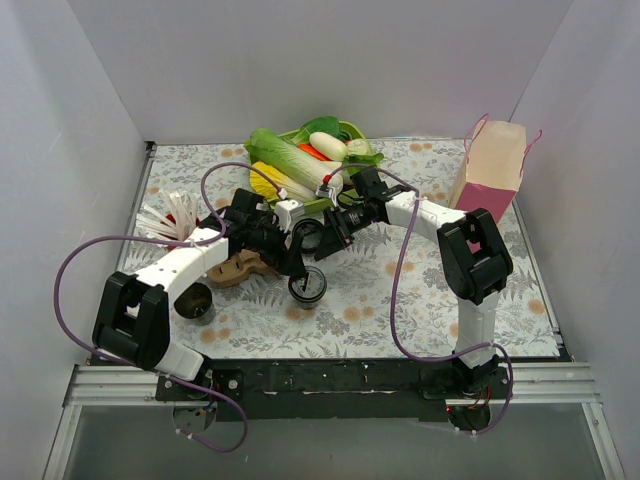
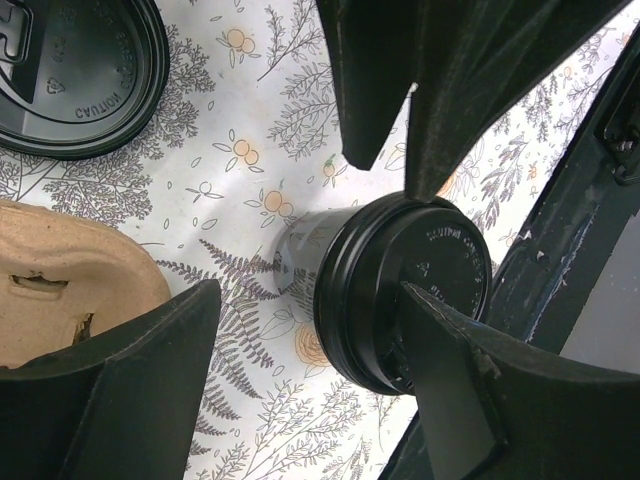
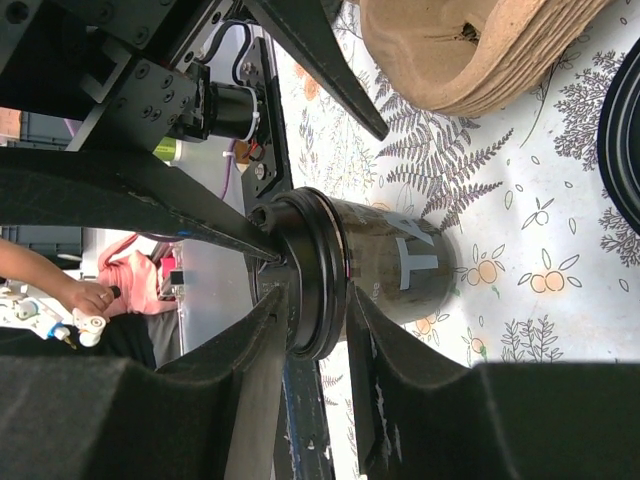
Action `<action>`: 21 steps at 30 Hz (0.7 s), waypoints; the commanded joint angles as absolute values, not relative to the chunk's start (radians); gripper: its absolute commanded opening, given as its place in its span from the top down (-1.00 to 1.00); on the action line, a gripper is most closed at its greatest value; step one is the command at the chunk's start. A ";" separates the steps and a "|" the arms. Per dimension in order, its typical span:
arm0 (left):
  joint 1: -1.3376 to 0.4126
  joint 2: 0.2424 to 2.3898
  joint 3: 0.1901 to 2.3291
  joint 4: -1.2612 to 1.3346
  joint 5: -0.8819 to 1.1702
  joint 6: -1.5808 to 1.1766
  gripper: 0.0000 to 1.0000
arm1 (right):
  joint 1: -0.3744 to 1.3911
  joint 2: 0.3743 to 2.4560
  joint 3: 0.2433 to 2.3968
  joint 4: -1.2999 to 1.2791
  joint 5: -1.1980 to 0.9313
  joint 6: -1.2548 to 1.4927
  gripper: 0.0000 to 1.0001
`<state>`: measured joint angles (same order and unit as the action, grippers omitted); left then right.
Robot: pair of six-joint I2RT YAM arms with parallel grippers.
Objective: Pack the takeout coffee
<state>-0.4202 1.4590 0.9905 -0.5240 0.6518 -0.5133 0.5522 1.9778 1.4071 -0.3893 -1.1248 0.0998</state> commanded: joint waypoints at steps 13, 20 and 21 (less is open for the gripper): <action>-0.400 1.453 1.022 -0.499 0.695 -0.523 -0.48 | 0.555 1.875 1.465 -0.456 -1.123 0.009 -0.85; -0.390 1.385 1.065 -0.454 0.796 -0.638 -0.68 | 0.545 1.847 1.457 -0.499 -1.108 0.003 -0.95; -0.390 1.378 1.065 -0.460 0.796 -0.650 -0.68 | 0.542 1.844 1.448 -0.492 -1.123 0.018 -0.96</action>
